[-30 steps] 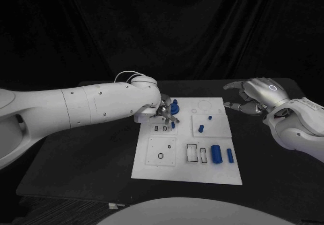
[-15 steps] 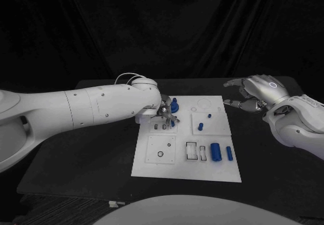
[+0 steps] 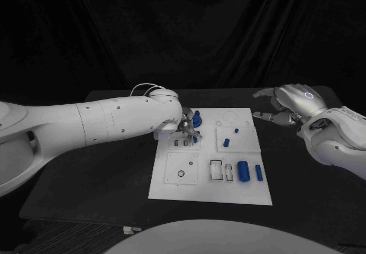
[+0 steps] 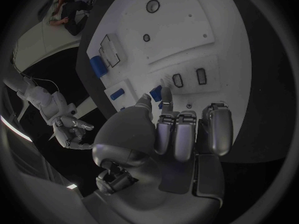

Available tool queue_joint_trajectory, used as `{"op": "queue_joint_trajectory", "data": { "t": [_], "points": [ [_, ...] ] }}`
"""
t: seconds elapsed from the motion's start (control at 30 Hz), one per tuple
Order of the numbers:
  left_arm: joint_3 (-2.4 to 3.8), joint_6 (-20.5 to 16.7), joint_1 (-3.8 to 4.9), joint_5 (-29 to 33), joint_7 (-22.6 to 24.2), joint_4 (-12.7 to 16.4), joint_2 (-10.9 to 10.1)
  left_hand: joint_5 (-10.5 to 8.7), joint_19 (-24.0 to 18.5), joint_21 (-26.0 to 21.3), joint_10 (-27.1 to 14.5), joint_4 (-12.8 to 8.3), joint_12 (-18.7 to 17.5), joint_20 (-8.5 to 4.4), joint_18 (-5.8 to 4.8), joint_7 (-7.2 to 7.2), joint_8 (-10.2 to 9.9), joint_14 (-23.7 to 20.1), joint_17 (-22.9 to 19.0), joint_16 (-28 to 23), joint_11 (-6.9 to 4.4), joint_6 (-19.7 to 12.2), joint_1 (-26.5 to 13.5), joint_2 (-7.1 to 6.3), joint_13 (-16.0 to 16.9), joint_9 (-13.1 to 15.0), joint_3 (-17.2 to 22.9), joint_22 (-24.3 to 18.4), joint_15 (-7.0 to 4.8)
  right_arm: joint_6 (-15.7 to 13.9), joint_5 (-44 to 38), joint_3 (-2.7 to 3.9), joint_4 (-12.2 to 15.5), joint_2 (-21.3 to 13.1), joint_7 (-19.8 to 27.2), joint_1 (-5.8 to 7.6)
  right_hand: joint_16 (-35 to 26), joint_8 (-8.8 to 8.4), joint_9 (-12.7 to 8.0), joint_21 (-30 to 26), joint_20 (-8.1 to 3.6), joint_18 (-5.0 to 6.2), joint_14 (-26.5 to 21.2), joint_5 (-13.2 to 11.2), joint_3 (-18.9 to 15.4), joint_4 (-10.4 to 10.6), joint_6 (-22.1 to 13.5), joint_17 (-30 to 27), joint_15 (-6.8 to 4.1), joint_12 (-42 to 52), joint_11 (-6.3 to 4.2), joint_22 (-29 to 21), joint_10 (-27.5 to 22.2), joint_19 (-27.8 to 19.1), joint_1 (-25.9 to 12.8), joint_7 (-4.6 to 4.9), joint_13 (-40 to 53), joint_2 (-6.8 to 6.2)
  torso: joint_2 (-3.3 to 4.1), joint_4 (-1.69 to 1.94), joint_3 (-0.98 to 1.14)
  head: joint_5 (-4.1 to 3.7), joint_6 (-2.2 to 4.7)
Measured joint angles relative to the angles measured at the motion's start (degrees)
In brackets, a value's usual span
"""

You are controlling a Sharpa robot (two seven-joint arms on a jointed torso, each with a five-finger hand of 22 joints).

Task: Assemble the parts on the task board

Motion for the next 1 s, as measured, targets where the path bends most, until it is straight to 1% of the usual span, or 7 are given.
{"op": "queue_joint_trajectory", "data": {
  "t": [0.3, 0.47, 0.7, 0.8, 0.87, 0.97, 1.0],
  "points": [
    [0.0, 0.0, -0.12, 0.0, 0.1, -0.4, 0.2, 4.38, 0.0, -0.2, 0.0, -2.1, 0.0, 0.0, 0.0, -0.31, -2.4, 0.0, 0.0, 0.0, -0.02, 0.7, 2.3, -0.67, 0.1, 1.1, 2.6, 0.0, -0.01, 0.0, 0.5, 0.0, -0.1, 0.1, 0.0, -0.03, 0.0, 0.0, 0.0, 0.0, 0.0, 0.0, 0.0, 0.0, 0.0, 0.0, 0.2, 0.0, 0.0, 0.0, 0.0, 0.0, 0.0, 0.0, 0.0, 0.21, 0.0, 0.0, -0.09, -0.05, 0.03, -0.25, 0.0],
    [0.0, 0.0, -0.21, 0.0, 0.3, -0.6, 0.2, 7.64, -0.2, -0.5, 0.1, -2.9, 0.0, -0.19, 0.0, -0.39, -3.9, 0.0, 0.0, 0.0, -0.3, 1.2, 3.3, -1.2, 0.1, 1.8, 5.0, 0.0, -0.42, 0.1, 0.7, 0.0, -0.2, 0.1, 0.0, -0.33, 0.0, 0.0, -0.1, 0.0, 0.0, 0.0, 0.0, 0.0, 0.0, 0.0, 0.4, 0.0, 0.0, 0.0, 0.0, 0.0, 0.0, 0.0, 0.3, 0.0, 0.0, 0.31, -0.14, -0.05, 0.03, -0.27, 0.0],
    [0.07, 0.1, -0.29, 0.0, 0.6, -0.8, 0.2, 10.67, -0.2, -0.9, 0.0, -4.4, 0.0, -0.21, 0.0, -0.18, -5.7, 0.0, 0.0, 0.0, -0.42, 1.5, 4.7, -2.26, -0.1, 3.0, 10.3, 0.0, -0.43, 0.2, 0.8, 0.0, -0.2, 0.2, 0.0, -0.73, 0.0, 0.0, -0.2, 0.0, 0.21, 0.0, 0.0, 0.0, 0.4, -0.7, 1.0, 0.0, 0.0, 0.0, 0.0, 0.0, 0.0, 0.2, 0.9, 0.19, 0.0, 0.91, -0.21, -0.05, 0.08, -0.21, 0.0],
    [0.08, 0.2, -0.35, 0.0, 0.8, -0.8, 0.1, 11.66, -0.2, -1.0, 0.1, -4.4, 0.0, -0.21, 0.0, -0.22, -6.2, 0.0, 0.0, 0.0, -0.55, 1.9, 4.4, -3.19, -0.1, 3.4, 12.2, 0.0, -0.43, 0.2, 0.9, 0.0, -0.2, 0.2, -0.1, -0.78, 0.0, 0.0, -0.2, 0.0, 0.21, 0.0, 0.0, 0.0, 0.4, -0.7, 1.0, 0.0, 0.0, 0.0, 0.0, 0.0, 0.0, 0.2, 0.9, 0.2, 0.0, 0.91, -0.23, -0.03, 0.09, -0.17, 0.0],
    [0.08, 0.2, -0.39, 0.0, 0.8, -0.7, -0.1, 12.99, -0.2, -1.0, 0.1, -4.6, 0.0, -0.21, 0.0, -0.31, -6.9, 0.0, 0.0, 0.0, -0.58, 2.2, 3.7, -4.56, -0.1, 4.2, 15.2, 0.0, -0.43, 0.2, 0.9, 0.0, -0.2, 0.2, -0.1, -0.8, 0.0, 0.0, -0.2, 0.0, 0.21, 0.0, 0.0, 0.0, 0.4, -0.7, 1.0, 0.0, 0.0, 0.0, 0.0, 0.0, 0.0, 0.2, 0.9, 0.2, 0.0, 0.91, -0.25, -0.01, 0.1, -0.18, 0.0],
    [0.05, 0.2, -0.47, 0.0, 0.8, -0.6, -0.5, 14.74, -0.2, -1.3, 0.0, -3.2, 0.0, -0.21, 0.0, -0.21, -7.6, 0.0, 0.0, 0.0, -0.63, 2.5, 2.1, -7.14, -0.1, 5.7, 19.3, 0.0, -0.43, 0.2, 0.9, 0.0, -0.2, 0.2, -0.1, -0.82, 0.0, 0.0, -0.2, 0.2, 0.21, 0.0, 0.0, 0.0, 0.4, -1.0, 1.0, 0.0, 0.0, 0.0, 0.0, 0.0, 0.0, 0.2, 1.1, 0.2, 0.0, 1.14, -0.26, -0.01, 0.12, -0.24, 0.0],
    [0.03, 0.2, -0.48, 0.0, 0.8, -0.5, -0.6, 14.95, -0.2, -1.3, 0.0, -4.2, 0.0, -0.21, 0.0, -0.09, -7.8, 0.0, 0.0, 0.0, -0.63, 2.6, 1.3, -7.9, -0.1, 6.3, 22.1, 0.0, -0.42, 0.2, 0.9, 0.0, -0.2, 0.2, -0.1, -0.82, 0.0, 0.0, -0.3, 0.2, 0.21, 0.0, 0.0, 0.0, 0.4, -1.0, 1.0, 0.0, 0.0, 0.0, 0.0, 0.0, 0.0, 0.2, 1.1, 0.2, 0.0, 1.14, -0.27, -0.01, 0.12, -0.24, 0.0]
  ]
}}
